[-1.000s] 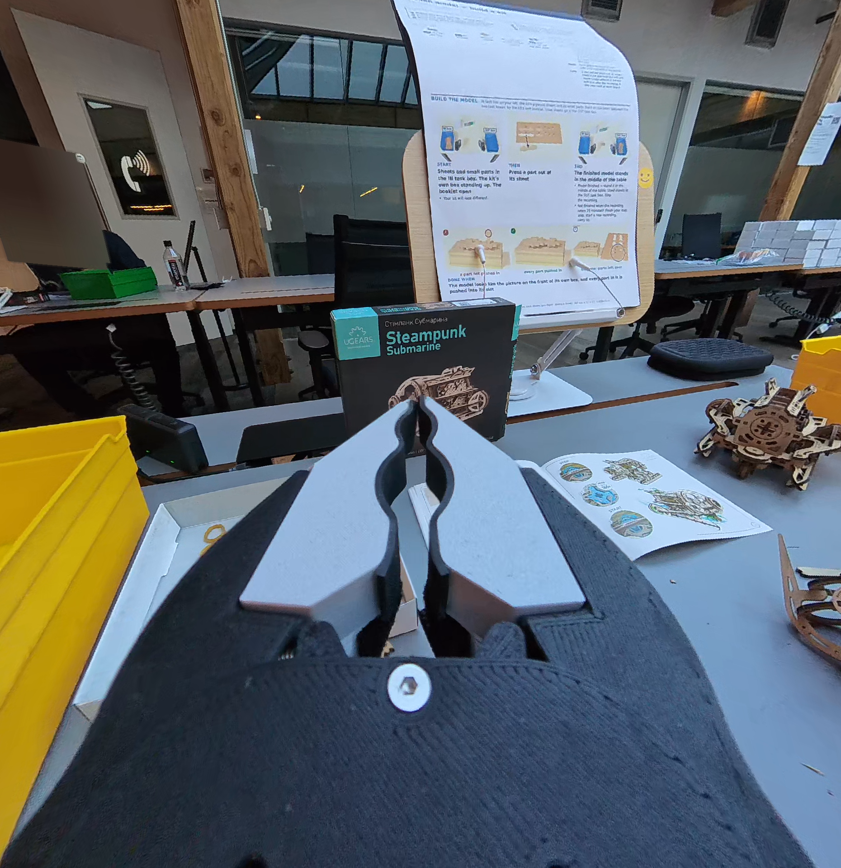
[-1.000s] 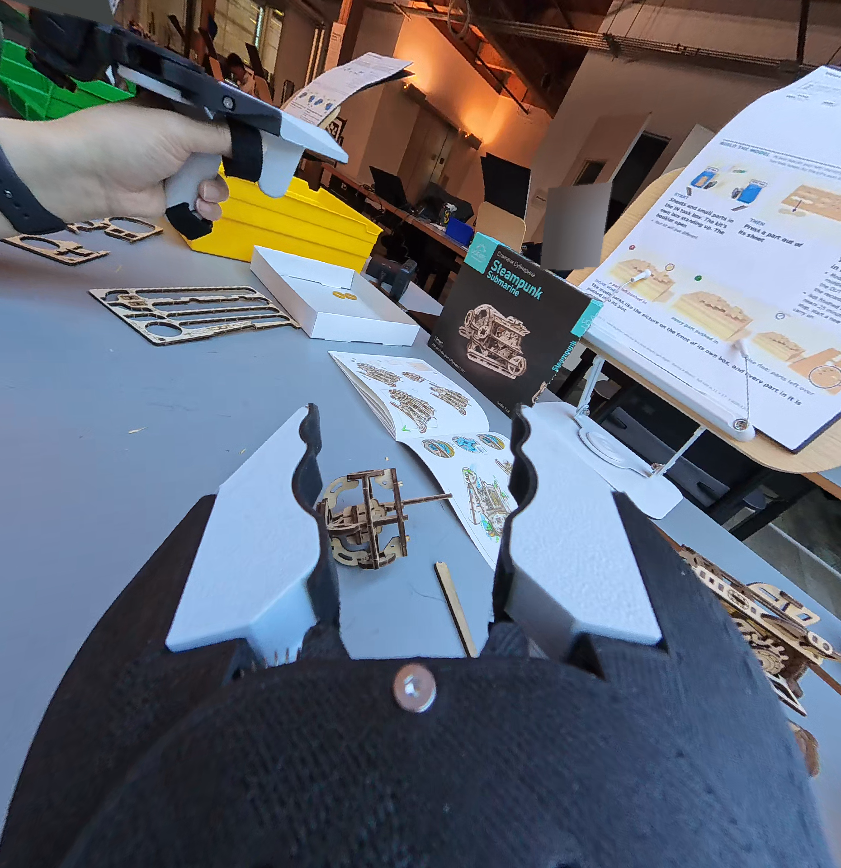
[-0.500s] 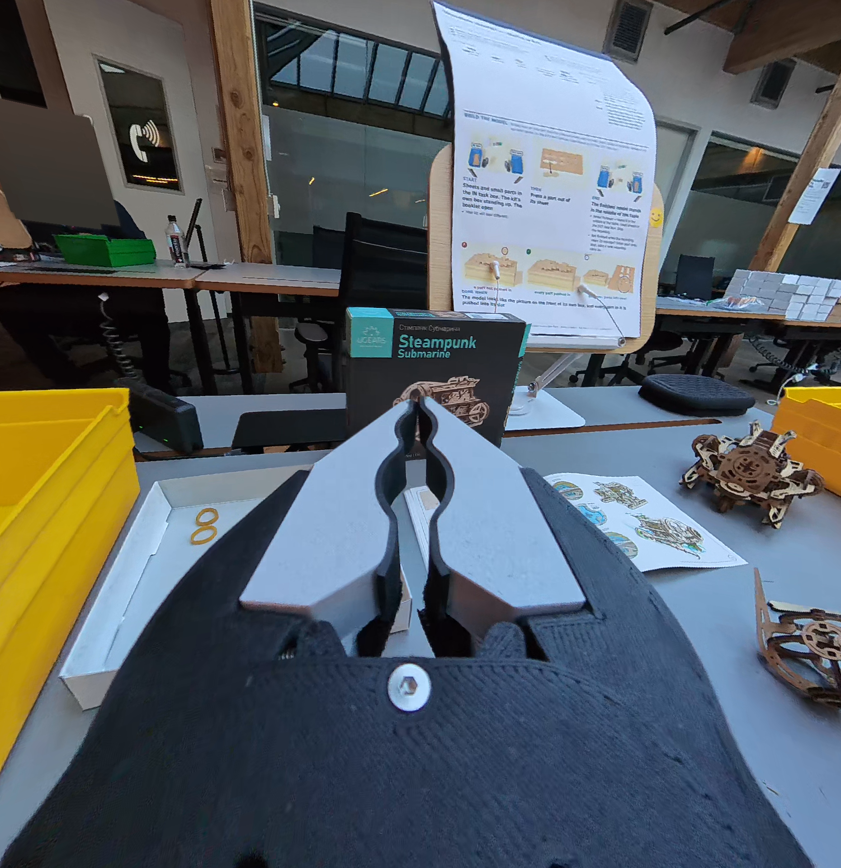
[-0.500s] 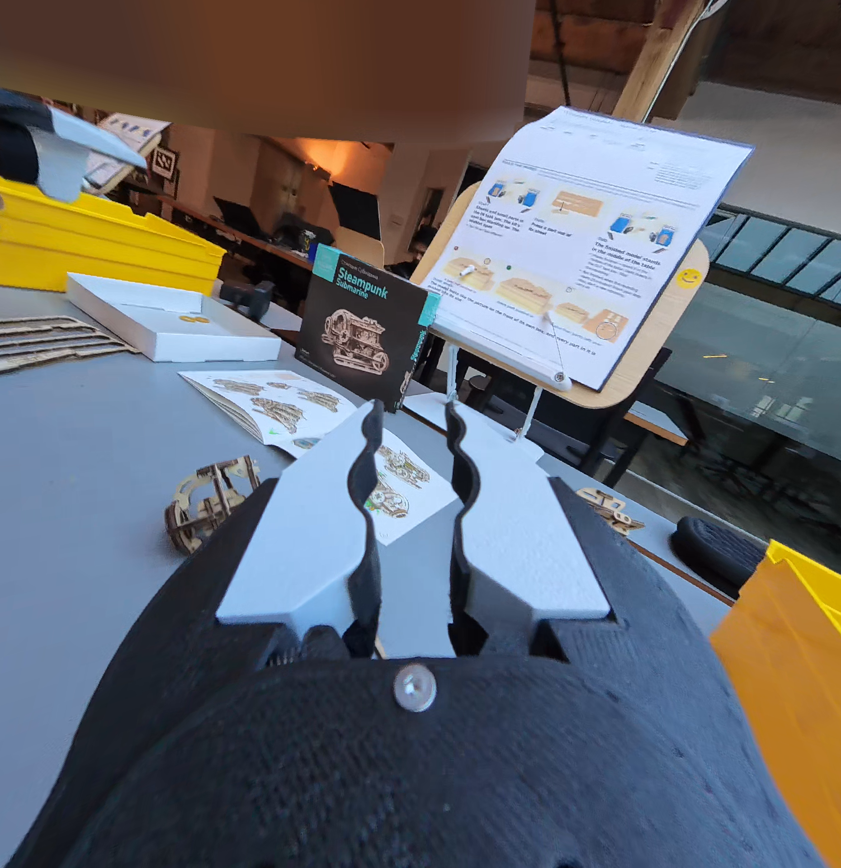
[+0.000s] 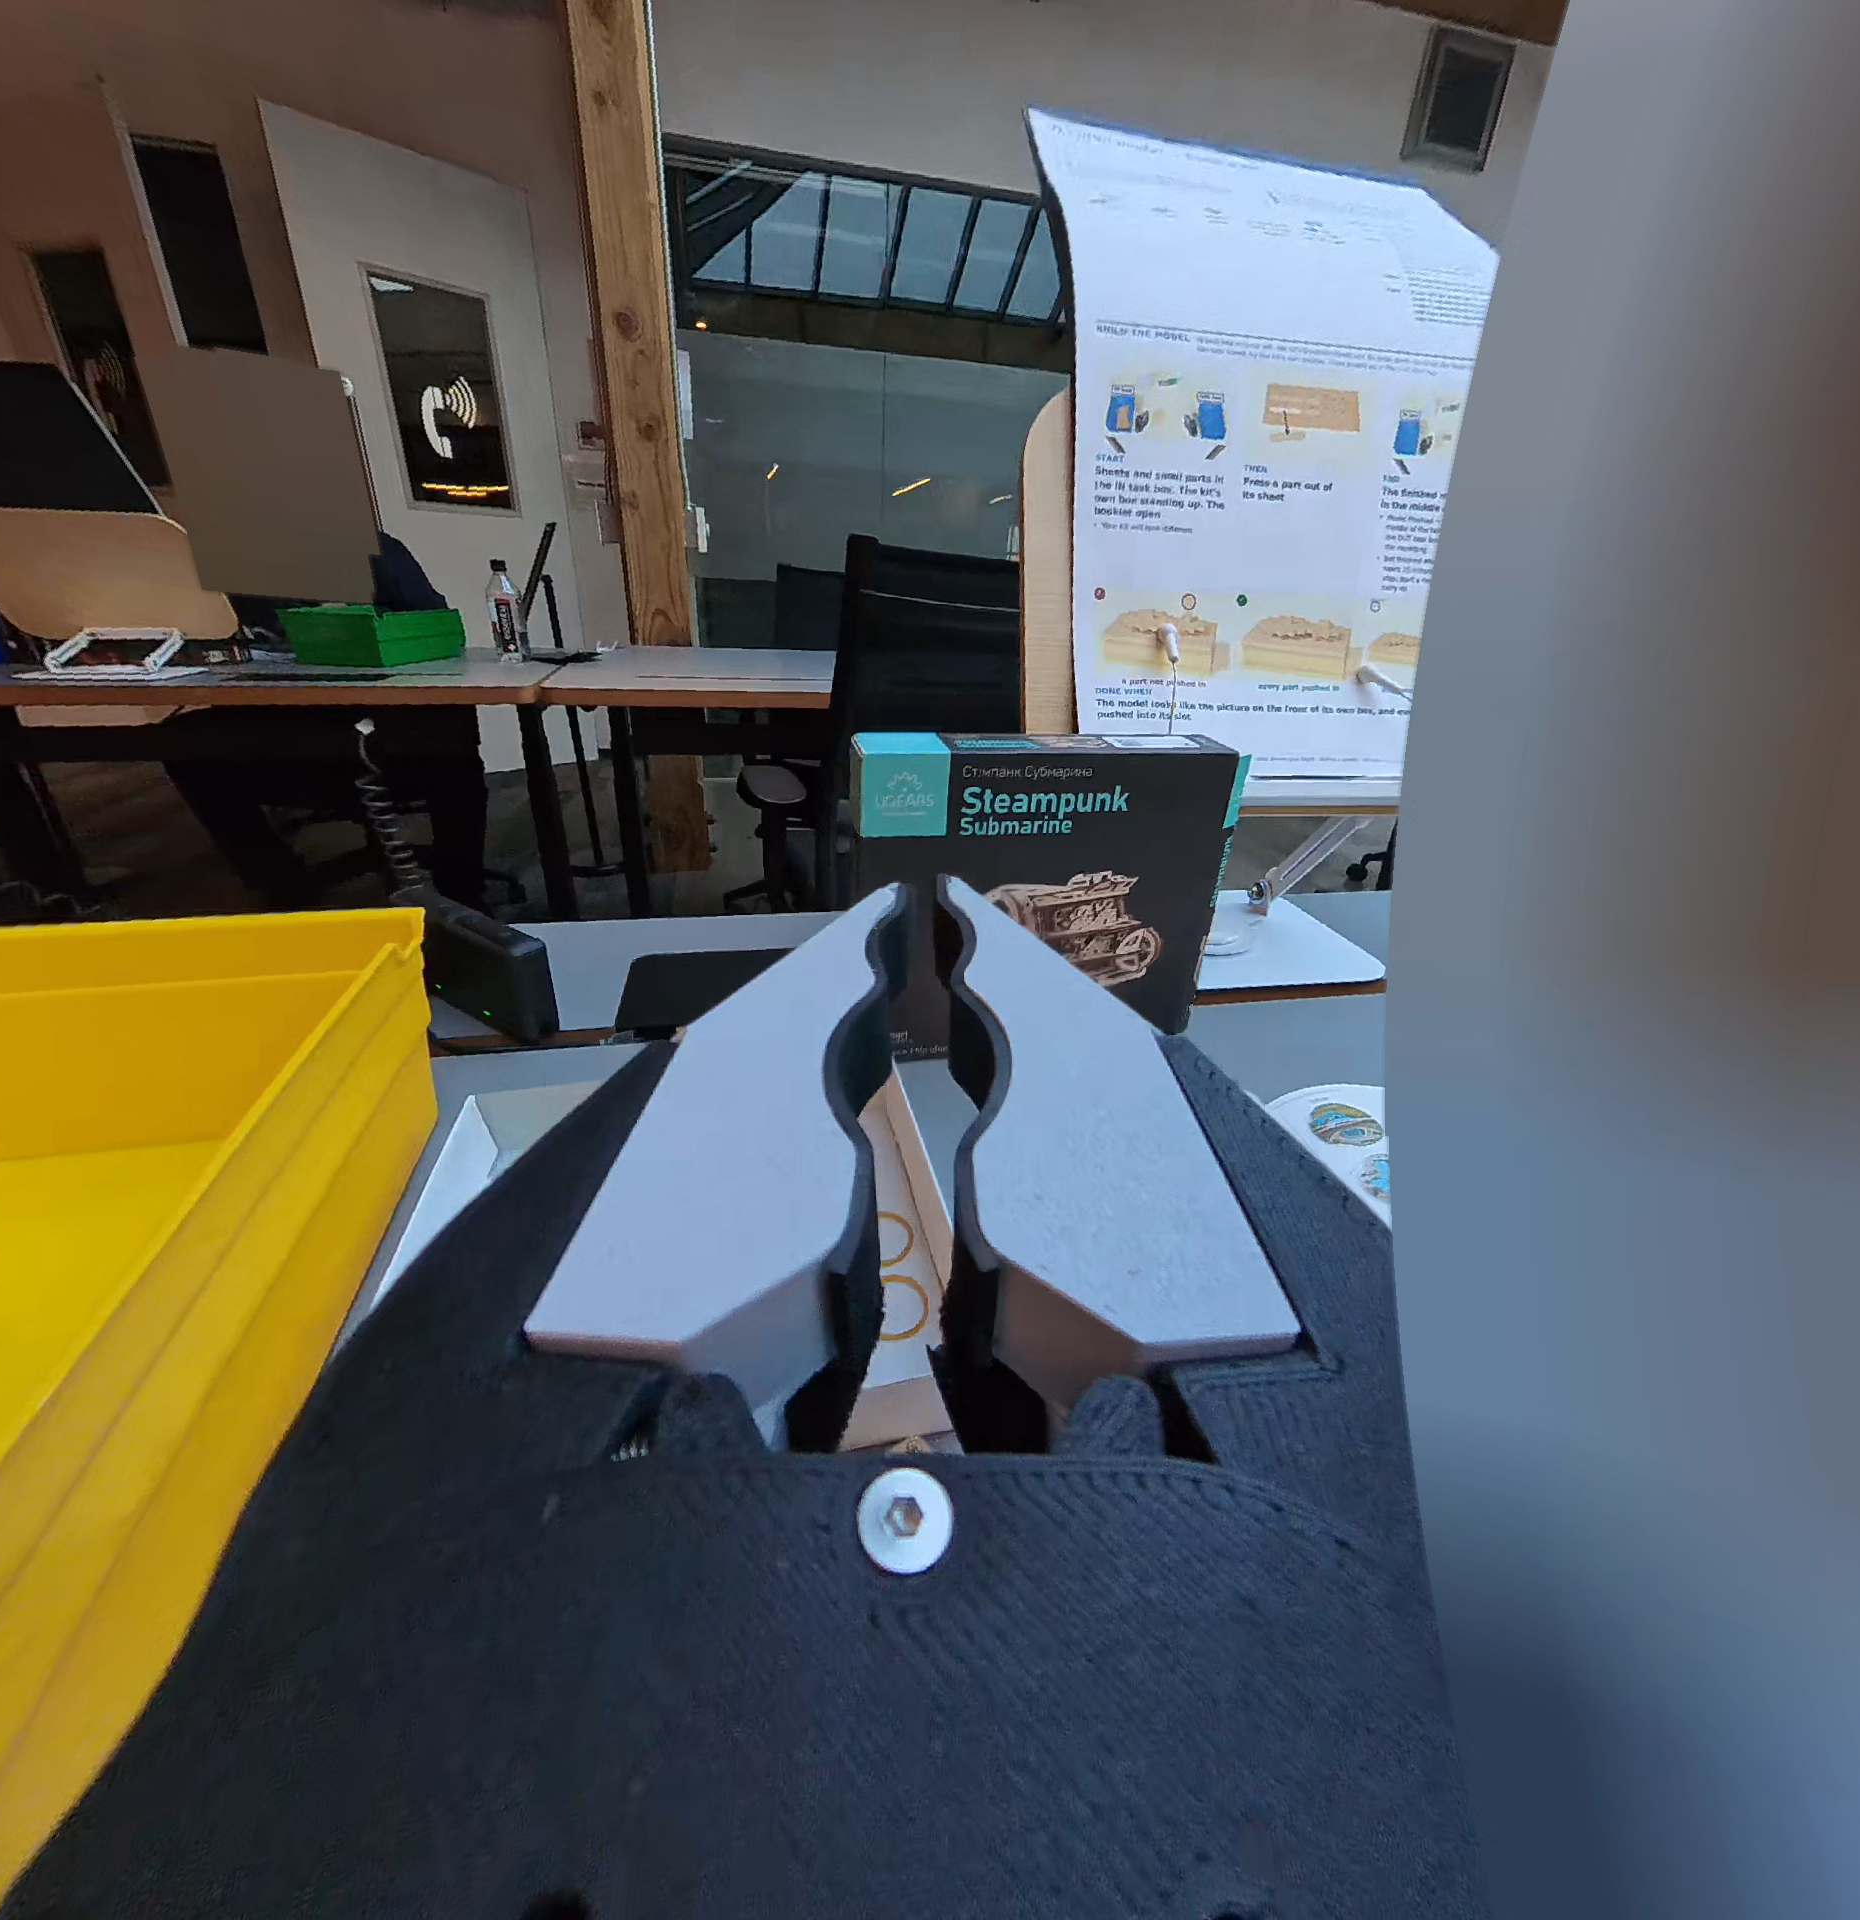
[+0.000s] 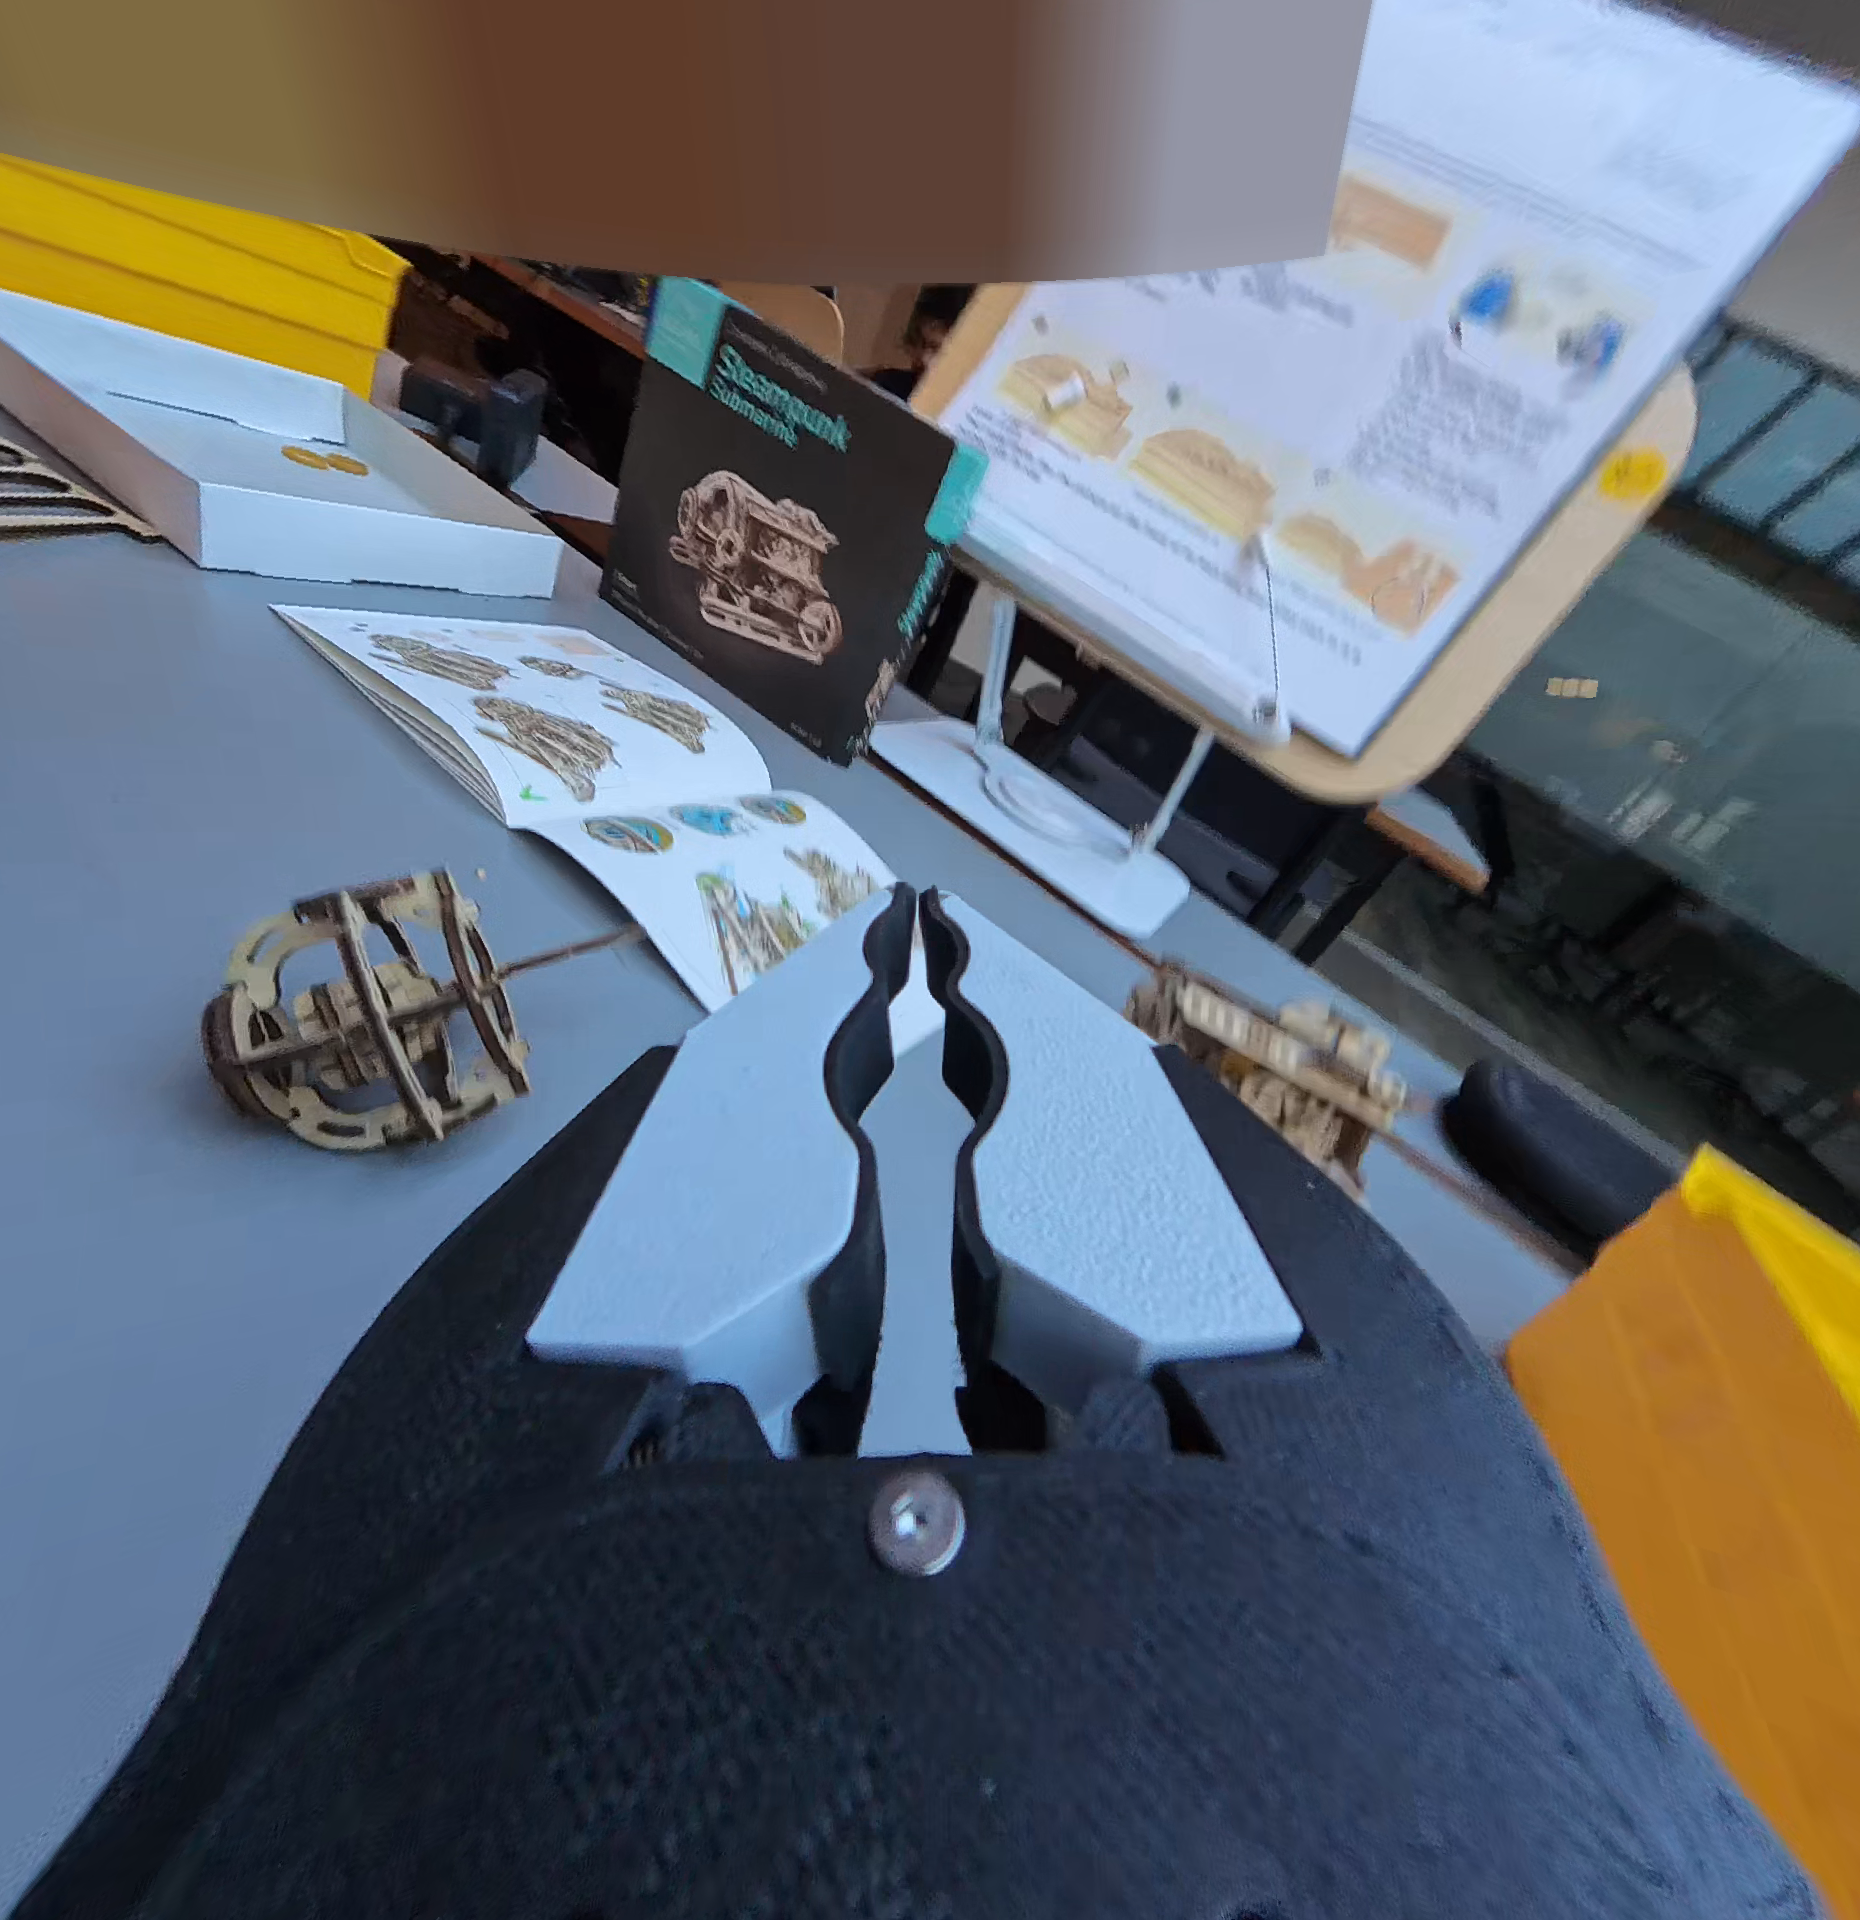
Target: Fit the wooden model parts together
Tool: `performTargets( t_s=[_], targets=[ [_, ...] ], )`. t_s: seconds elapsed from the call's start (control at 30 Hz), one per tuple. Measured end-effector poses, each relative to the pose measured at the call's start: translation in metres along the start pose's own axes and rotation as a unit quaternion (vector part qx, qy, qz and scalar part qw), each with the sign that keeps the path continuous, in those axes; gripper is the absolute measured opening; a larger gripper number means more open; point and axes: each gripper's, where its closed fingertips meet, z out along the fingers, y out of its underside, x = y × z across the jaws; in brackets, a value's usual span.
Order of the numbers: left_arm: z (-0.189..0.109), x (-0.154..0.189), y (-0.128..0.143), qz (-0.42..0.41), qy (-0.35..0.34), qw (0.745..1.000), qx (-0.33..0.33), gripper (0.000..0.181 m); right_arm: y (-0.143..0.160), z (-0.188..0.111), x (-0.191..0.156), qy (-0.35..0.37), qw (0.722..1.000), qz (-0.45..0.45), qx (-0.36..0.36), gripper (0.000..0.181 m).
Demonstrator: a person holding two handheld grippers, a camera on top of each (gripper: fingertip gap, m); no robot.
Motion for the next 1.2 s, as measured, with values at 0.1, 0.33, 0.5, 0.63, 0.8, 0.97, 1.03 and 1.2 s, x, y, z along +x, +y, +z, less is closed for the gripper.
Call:
performTargets(
  t_s=[0.1,0.33,0.5,0.63,0.8,0.97,1.03,1.2],
  targets=[
    [0.005,-0.004,0.013,-0.012,0.000,1.000,-0.022,0.001,-0.052,0.029,-0.018,-0.073,0.992,-0.094,0.046,0.009],
    [0.003,-0.010,0.010,-0.053,0.008,0.998,-0.018,0.002,-0.048,0.152,-0.082,-0.413,0.894,0.148,-0.087,0.150],
    [0.001,-0.017,0.008,-0.057,0.002,0.998,-0.015,0.002,0.004,0.193,-0.137,-0.479,0.850,0.047,-0.215,0.152],
    [0.002,-0.019,0.011,-0.071,0.006,0.997,-0.021,0.002,0.039,0.204,-0.153,-0.490,0.821,-0.006,-0.293,0.153],
    [0.001,-0.025,0.009,-0.082,0.003,0.997,-0.016,0.002,0.052,0.199,-0.162,-0.502,0.804,-0.060,-0.312,0.147],
    [0.001,-0.027,0.010,-0.096,0.004,0.995,-0.016,0.001,0.037,0.165,-0.184,-0.576,0.777,-0.101,-0.234,0.136],
    [0.000,-0.029,0.010,-0.105,0.004,0.994,-0.016,0.001,0.034,0.155,-0.190,-0.590,0.771,-0.108,-0.217,0.135],
    [-0.001,-0.034,0.008,-0.120,0.003,0.993,-0.012,0.001,0.032,0.151,-0.192,-0.581,0.775,-0.109,-0.223,0.137]
  ],
)
